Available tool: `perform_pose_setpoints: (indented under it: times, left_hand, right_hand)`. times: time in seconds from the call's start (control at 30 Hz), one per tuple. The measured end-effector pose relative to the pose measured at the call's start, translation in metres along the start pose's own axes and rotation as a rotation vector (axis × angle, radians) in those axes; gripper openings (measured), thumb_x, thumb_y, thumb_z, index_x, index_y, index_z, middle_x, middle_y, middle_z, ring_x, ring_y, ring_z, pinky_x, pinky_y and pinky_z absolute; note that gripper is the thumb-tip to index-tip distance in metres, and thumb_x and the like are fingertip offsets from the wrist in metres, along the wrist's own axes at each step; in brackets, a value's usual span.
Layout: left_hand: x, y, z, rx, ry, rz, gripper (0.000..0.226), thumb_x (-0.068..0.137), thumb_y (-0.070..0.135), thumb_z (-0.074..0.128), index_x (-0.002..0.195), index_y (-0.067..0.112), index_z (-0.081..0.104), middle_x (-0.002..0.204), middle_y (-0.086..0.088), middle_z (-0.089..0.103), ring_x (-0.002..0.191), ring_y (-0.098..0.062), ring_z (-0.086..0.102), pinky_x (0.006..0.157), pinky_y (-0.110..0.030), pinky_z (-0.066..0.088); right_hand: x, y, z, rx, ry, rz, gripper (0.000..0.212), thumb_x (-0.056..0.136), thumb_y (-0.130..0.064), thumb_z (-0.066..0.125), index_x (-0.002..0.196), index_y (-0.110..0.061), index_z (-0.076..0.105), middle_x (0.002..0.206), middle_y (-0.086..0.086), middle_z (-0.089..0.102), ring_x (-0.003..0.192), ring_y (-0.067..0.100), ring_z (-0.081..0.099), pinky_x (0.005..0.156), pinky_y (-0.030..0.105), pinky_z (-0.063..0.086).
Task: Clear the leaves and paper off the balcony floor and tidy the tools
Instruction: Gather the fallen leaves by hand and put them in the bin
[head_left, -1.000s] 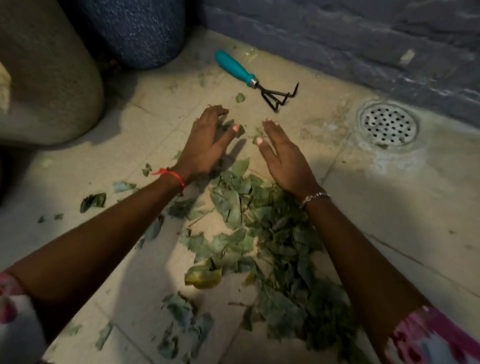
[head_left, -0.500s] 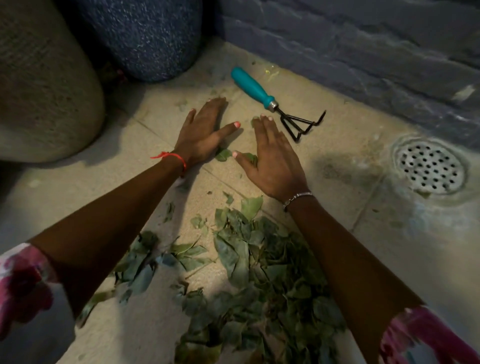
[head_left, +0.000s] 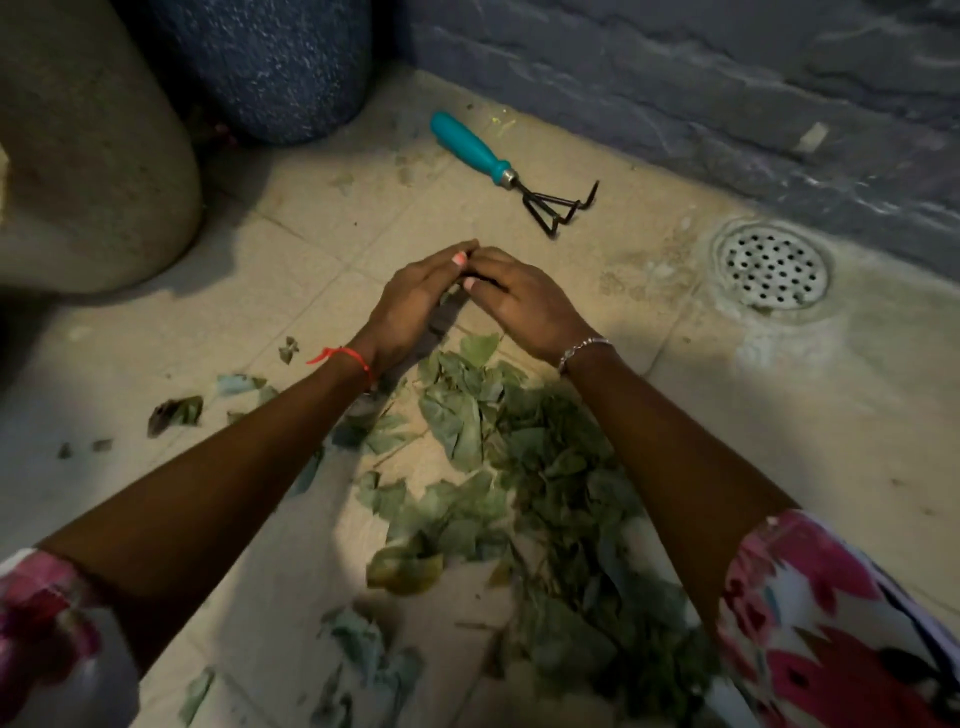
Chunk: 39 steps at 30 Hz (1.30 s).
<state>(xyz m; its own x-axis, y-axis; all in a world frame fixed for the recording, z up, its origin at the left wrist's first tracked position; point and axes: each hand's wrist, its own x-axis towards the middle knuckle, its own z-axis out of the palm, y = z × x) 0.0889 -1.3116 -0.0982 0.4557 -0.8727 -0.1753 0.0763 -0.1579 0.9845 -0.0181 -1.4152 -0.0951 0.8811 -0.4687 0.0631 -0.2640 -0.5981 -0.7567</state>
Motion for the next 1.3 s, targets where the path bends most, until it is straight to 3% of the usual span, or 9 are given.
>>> perform_pose_setpoints:
  times: [0.13, 0.3, 0.43, 0.53, 0.6, 0.77, 0.9, 1.1, 1.3]
  left_hand:
    - [-0.048, -0.004, 0.013, 0.025, 0.008, -0.023, 0.040, 0.095, 0.030, 0.047, 0.129, 0.010, 0.055, 0.132, -0.007, 0.057, 0.123, -0.015, 0.053, 0.107, -0.030, 0.039]
    - [-0.097, -0.006, 0.026, 0.112, -0.125, -0.050, 0.039, 0.101, 0.027, 0.037, 0.131, 0.009, 0.054, 0.131, -0.006, 0.057, 0.122, -0.015, 0.054, 0.110, -0.034, 0.037]
    - [-0.117, 0.002, 0.030, 0.195, -0.260, -0.027, 0.041, 0.101, 0.030, 0.035, 0.129, 0.009, 0.056, 0.132, -0.007, 0.057, 0.125, -0.018, 0.052, 0.113, -0.038, 0.033]
    - [-0.121, 0.004, 0.034, 0.335, -0.195, 0.038, 0.045, 0.098, 0.032, 0.039, 0.136, 0.010, 0.049, 0.144, -0.005, 0.045, 0.137, -0.015, 0.037, 0.118, -0.037, 0.022]
    - [-0.122, -0.001, 0.042, 0.384, -0.166, 0.036, 0.046, 0.099, 0.033, 0.040, 0.140, 0.012, 0.044, 0.149, -0.004, 0.038, 0.140, -0.015, 0.029, 0.119, -0.039, 0.017]
    - [-0.129, -0.010, 0.076, 0.530, -0.171, 0.068, 0.057, 0.093, 0.045, 0.039, 0.141, 0.015, 0.041, 0.147, -0.006, 0.040, 0.136, -0.021, 0.033, 0.116, -0.042, 0.022]
    - [-0.135, -0.010, 0.102, 0.390, -0.146, 0.127, 0.054, 0.091, 0.042, 0.036, 0.133, 0.011, 0.049, 0.137, -0.005, 0.049, 0.128, -0.017, 0.043, 0.112, -0.036, 0.032]
    - [-0.143, -0.012, 0.122, 0.071, -0.058, 0.098, 0.043, 0.090, 0.039, 0.041, 0.120, 0.011, 0.057, 0.122, -0.006, 0.058, 0.118, -0.017, 0.054, 0.105, -0.031, 0.040]
    - [-0.150, -0.002, 0.139, -0.373, 0.012, 0.019, 0.022, 0.089, 0.022, 0.041, 0.099, 0.011, 0.057, 0.101, -0.007, 0.058, 0.097, -0.016, 0.057, 0.090, -0.028, 0.046]
  right_hand:
    - [-0.046, -0.015, 0.001, 0.237, -0.045, 0.091, 0.027, 0.097, -0.008, 0.044, 0.113, 0.000, 0.064, 0.120, 0.013, 0.061, 0.114, 0.024, 0.055, 0.103, 0.032, 0.036]
    - [-0.100, -0.031, -0.012, 0.416, -0.088, 0.211, 0.028, 0.092, -0.025, 0.052, 0.104, -0.008, 0.071, 0.107, 0.010, 0.070, 0.103, 0.020, 0.064, 0.101, 0.038, 0.044]
    - [-0.156, -0.037, -0.030, 0.489, 0.182, 0.199, 0.033, 0.088, -0.032, 0.053, 0.098, -0.007, 0.072, 0.099, 0.011, 0.072, 0.096, 0.022, 0.067, 0.095, 0.039, 0.049]
    - [-0.212, -0.035, -0.030, 0.384, 0.494, 0.218, 0.035, 0.089, -0.037, 0.050, 0.104, -0.011, 0.068, 0.106, 0.007, 0.068, 0.101, 0.013, 0.062, 0.093, 0.025, 0.047]
    - [-0.243, -0.033, -0.016, 0.235, 0.548, 0.324, 0.039, 0.092, -0.039, 0.048, 0.119, -0.014, 0.059, 0.123, 0.005, 0.059, 0.111, 0.007, 0.052, 0.096, 0.011, 0.038]
    - [-0.244, -0.038, 0.027, -0.070, 0.488, 0.471, 0.069, 0.089, -0.056, 0.039, 0.143, -0.014, 0.033, 0.151, 0.009, 0.031, 0.140, 0.020, 0.027, 0.116, 0.042, 0.021]
    - [-0.210, -0.043, 0.035, -0.060, 0.588, 0.468, 0.062, 0.092, -0.054, 0.032, 0.136, -0.012, 0.045, 0.142, 0.008, 0.046, 0.133, 0.021, 0.040, 0.112, 0.043, 0.029]
    - [-0.194, -0.056, 0.044, 0.268, 0.836, 0.420, 0.041, 0.093, -0.039, 0.042, 0.105, -0.005, 0.062, 0.097, 0.006, 0.066, 0.089, 0.018, 0.061, 0.077, 0.030, 0.049]
    - [-0.186, -0.074, 0.038, 0.934, 1.037, 0.502, 0.013, 0.092, -0.016, 0.058, 0.093, -0.008, 0.068, 0.089, 0.009, 0.069, 0.087, 0.020, 0.065, 0.080, 0.032, 0.053]
